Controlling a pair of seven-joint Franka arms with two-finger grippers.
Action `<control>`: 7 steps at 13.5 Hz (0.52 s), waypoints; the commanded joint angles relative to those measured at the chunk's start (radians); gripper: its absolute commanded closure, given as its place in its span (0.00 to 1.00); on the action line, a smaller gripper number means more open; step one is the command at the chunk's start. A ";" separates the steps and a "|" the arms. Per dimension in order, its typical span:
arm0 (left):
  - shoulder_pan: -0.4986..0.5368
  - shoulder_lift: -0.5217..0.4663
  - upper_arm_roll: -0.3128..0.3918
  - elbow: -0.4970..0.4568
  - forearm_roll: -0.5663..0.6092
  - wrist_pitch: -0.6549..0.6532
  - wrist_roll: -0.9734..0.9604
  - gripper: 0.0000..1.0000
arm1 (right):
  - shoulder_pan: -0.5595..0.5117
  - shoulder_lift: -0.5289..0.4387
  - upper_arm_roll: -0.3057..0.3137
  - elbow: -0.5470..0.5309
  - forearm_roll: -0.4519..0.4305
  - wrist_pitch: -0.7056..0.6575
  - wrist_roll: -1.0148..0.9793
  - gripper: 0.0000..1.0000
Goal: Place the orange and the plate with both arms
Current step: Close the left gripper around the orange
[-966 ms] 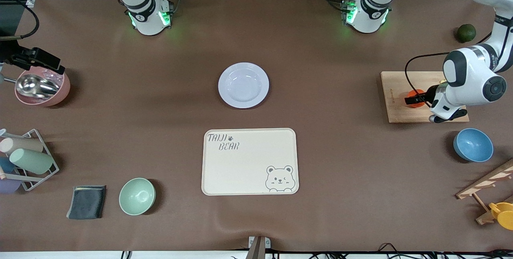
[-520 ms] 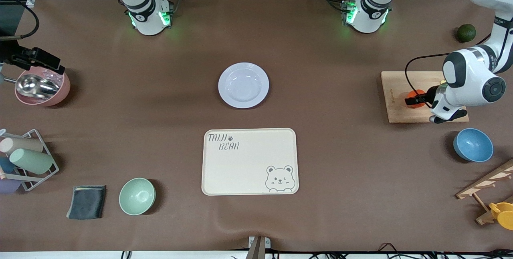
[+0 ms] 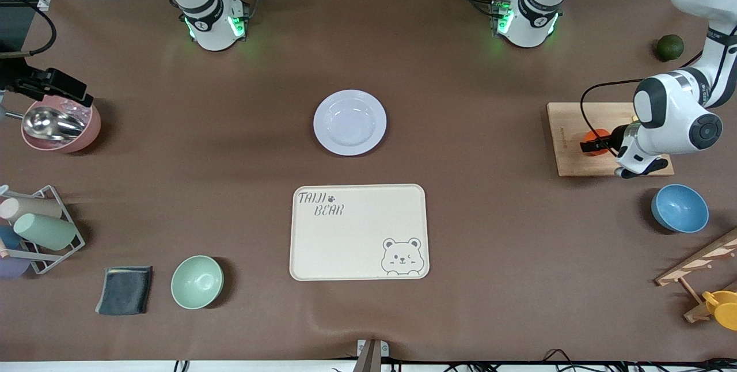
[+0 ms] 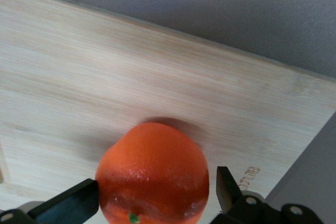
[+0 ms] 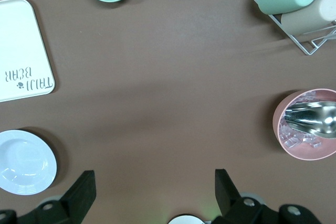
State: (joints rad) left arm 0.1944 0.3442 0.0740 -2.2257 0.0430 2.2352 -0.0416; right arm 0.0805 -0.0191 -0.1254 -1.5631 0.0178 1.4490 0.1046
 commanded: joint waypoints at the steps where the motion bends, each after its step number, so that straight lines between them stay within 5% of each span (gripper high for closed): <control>1: 0.014 0.039 -0.005 0.012 0.001 0.033 0.008 0.05 | 0.002 -0.001 -0.002 0.003 0.005 -0.006 -0.003 0.00; 3: 0.014 0.042 -0.005 0.014 0.001 0.035 0.008 0.24 | 0.002 -0.001 -0.002 0.003 0.005 -0.006 -0.003 0.00; 7: 0.019 0.052 -0.005 0.018 0.001 0.037 0.008 0.84 | 0.002 -0.001 -0.002 0.003 0.005 -0.006 -0.003 0.00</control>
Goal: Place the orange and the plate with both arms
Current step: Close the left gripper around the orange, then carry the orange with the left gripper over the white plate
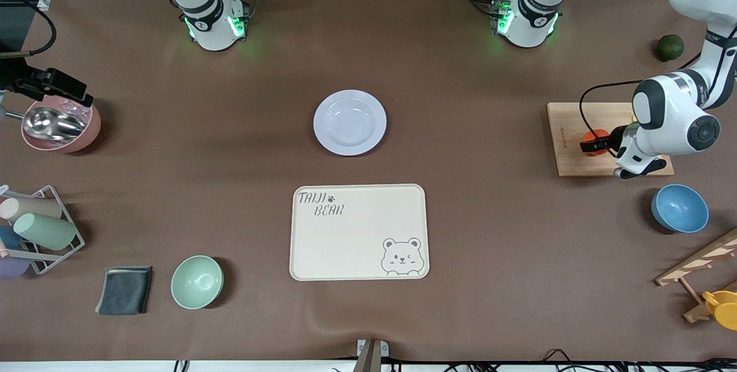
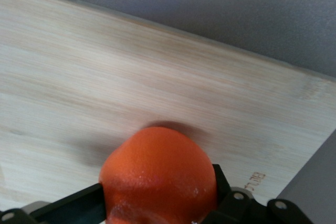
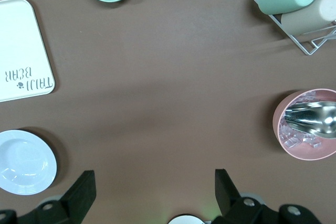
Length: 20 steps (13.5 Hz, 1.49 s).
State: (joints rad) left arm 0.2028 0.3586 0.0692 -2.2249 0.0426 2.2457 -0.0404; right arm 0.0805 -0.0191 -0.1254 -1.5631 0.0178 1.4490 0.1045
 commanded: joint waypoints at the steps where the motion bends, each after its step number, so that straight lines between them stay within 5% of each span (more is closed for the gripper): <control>1: 0.010 0.037 -0.002 0.017 0.002 0.025 0.007 1.00 | 0.004 -0.001 -0.002 0.003 0.005 -0.004 -0.003 0.00; 6: 0.007 0.025 -0.005 0.059 0.002 -0.017 0.025 1.00 | 0.004 -0.001 -0.002 0.003 0.005 -0.006 -0.003 0.00; 9: -0.008 0.008 -0.034 0.175 0.000 -0.187 0.013 1.00 | 0.004 -0.001 -0.002 0.003 0.005 -0.004 -0.003 0.00; 14: -0.009 0.005 -0.239 0.359 -0.015 -0.400 -0.191 1.00 | 0.004 -0.001 -0.002 0.003 0.004 -0.006 -0.003 0.00; 18: -0.034 0.025 -0.458 0.412 -0.093 -0.394 -0.557 1.00 | -0.002 -0.001 -0.003 0.003 0.002 -0.007 -0.005 0.00; 20: -0.125 0.046 -0.494 0.444 -0.104 -0.388 -0.727 1.00 | -0.004 -0.001 -0.003 0.003 0.002 -0.010 -0.005 0.00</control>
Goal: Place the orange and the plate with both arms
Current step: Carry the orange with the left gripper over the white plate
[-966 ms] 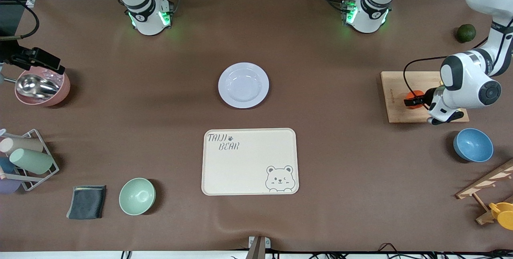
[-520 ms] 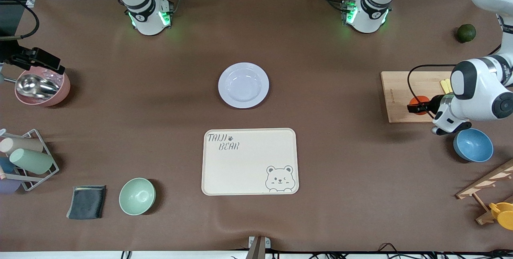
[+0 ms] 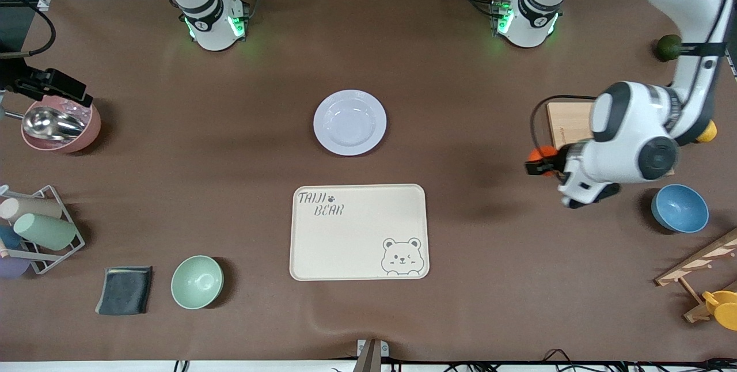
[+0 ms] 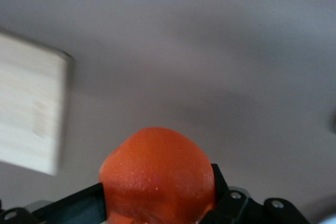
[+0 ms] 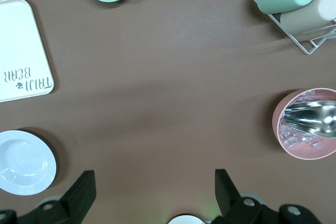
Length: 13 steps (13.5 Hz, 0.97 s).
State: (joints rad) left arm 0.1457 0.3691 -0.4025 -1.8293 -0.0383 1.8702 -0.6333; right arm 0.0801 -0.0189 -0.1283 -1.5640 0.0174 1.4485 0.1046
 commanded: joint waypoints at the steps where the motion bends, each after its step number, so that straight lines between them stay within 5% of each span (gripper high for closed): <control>1: -0.125 0.040 -0.022 0.053 -0.035 -0.003 -0.199 1.00 | -0.002 -0.001 -0.001 0.004 0.003 -0.010 -0.005 0.00; 8: -0.490 0.204 -0.021 0.217 -0.046 0.076 -0.708 1.00 | 0.003 0.000 -0.001 0.004 0.006 -0.004 -0.003 0.00; 13: -0.687 0.298 -0.012 0.289 -0.037 0.159 -0.939 1.00 | 0.118 0.117 0.001 0.009 0.012 0.041 -0.005 0.00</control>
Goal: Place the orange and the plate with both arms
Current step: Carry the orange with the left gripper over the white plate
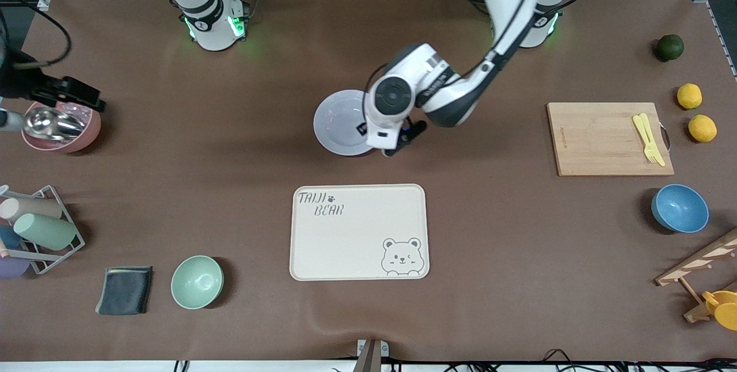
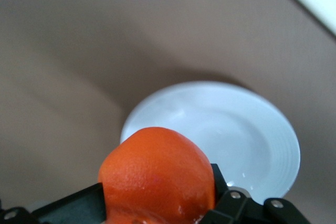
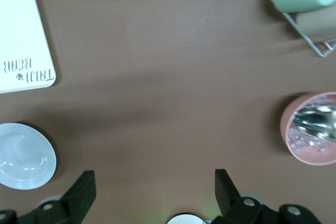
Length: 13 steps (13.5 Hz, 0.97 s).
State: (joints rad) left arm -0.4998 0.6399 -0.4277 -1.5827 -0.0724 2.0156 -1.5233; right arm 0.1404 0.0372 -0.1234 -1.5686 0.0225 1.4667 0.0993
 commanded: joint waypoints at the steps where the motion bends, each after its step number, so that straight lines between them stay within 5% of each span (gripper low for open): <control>1: -0.060 0.041 0.013 0.043 -0.003 0.032 -0.055 1.00 | 0.076 0.094 -0.004 0.021 0.010 0.041 0.000 0.00; 6: -0.166 0.101 0.085 0.043 -0.001 0.121 -0.090 1.00 | 0.169 0.272 -0.004 0.117 0.007 0.057 -0.003 0.00; 13: -0.236 0.153 0.148 0.044 -0.004 0.193 -0.090 1.00 | 0.166 0.303 -0.005 0.111 0.117 0.141 0.005 0.00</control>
State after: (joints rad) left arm -0.7064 0.7753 -0.2921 -1.5657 -0.0724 2.1960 -1.5921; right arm 0.3205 0.3224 -0.1266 -1.4784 0.0899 1.6164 0.1013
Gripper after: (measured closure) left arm 0.181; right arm 0.000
